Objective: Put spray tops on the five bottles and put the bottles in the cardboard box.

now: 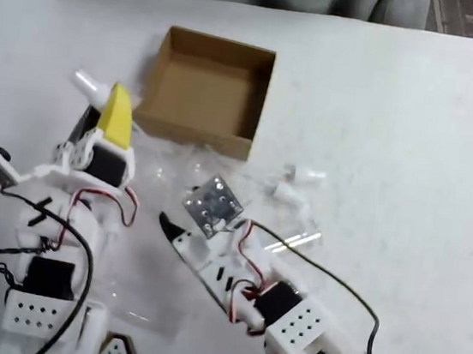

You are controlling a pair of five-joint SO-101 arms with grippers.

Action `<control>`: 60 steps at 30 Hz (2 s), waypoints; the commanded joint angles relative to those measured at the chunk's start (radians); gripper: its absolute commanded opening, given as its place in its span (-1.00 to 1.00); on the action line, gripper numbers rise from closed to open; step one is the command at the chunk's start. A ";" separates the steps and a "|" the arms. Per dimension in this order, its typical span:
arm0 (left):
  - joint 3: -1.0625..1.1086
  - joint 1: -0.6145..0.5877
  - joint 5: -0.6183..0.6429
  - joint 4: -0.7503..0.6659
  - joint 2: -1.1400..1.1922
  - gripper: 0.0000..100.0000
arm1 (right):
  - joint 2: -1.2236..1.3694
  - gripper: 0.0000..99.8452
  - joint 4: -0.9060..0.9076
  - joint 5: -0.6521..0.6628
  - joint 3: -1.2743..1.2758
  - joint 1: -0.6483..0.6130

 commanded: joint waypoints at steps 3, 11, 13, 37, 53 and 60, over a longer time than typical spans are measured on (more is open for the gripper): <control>0.017 0.019 -0.011 0.009 -0.025 -0.95 | -0.025 -0.97 -0.019 0.000 -0.012 -0.004; 0.057 0.163 -0.094 0.015 -0.025 -0.95 | -0.025 -0.97 -0.016 0.000 -0.012 -0.004; 0.074 0.186 -0.144 0.015 -0.025 -0.95 | -0.025 -0.97 -0.016 0.000 -0.012 -0.002; 0.141 0.248 -0.292 0.018 -0.025 -0.57 | -0.025 -0.97 -0.021 0.000 -0.012 0.050; 0.129 0.220 -0.290 0.015 -0.027 -0.56 | -0.025 -0.97 -0.021 0.000 -0.012 0.051; 0.094 0.134 -0.213 0.017 -0.027 -0.56 | -0.025 -0.97 -0.021 0.000 -0.015 0.074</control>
